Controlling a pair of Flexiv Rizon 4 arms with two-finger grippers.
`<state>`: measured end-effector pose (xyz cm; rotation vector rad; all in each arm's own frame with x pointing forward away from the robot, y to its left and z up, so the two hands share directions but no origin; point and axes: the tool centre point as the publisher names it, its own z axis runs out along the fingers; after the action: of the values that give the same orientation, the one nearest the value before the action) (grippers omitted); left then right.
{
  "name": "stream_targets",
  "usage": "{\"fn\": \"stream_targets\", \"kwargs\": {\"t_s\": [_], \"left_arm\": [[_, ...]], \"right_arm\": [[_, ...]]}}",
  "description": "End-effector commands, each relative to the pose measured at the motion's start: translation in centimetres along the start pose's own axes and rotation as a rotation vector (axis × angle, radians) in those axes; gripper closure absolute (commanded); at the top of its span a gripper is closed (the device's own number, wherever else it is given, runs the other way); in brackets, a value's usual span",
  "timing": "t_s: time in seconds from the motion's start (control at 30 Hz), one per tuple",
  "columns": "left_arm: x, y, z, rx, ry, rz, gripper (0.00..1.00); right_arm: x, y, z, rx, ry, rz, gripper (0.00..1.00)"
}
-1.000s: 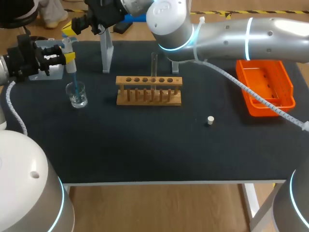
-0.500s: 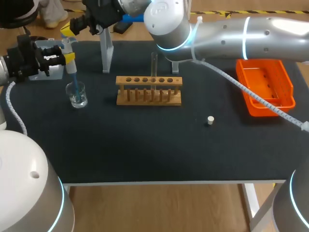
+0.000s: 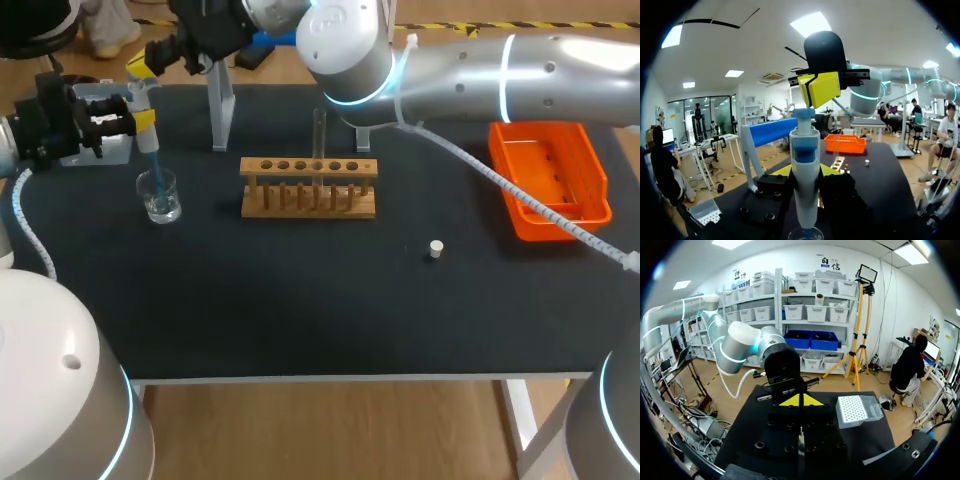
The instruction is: Invert the test tube, pick up the pipette, mount the tip to pipette, aspirate from beaker and dispense into the tube, eject the tip, return the pipette, and cap with the stopper.
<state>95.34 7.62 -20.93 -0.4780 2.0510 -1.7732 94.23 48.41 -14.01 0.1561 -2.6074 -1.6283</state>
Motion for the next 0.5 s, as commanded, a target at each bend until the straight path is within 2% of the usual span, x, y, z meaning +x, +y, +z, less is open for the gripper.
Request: {"fn": "stream_targets", "kwargs": {"t_s": [0.03,0.5], "left_arm": [[0.11,-0.33,0.01,0.002,0.002,0.001,1.00],[0.11,-0.33,0.01,0.002,0.002,0.001,1.00]], "right_arm": [[-0.59,-0.31,0.47,0.012,0.007,0.001,1.00],[-0.79,-1.01,1.05,0.024,0.017,0.011,1.00]]}}
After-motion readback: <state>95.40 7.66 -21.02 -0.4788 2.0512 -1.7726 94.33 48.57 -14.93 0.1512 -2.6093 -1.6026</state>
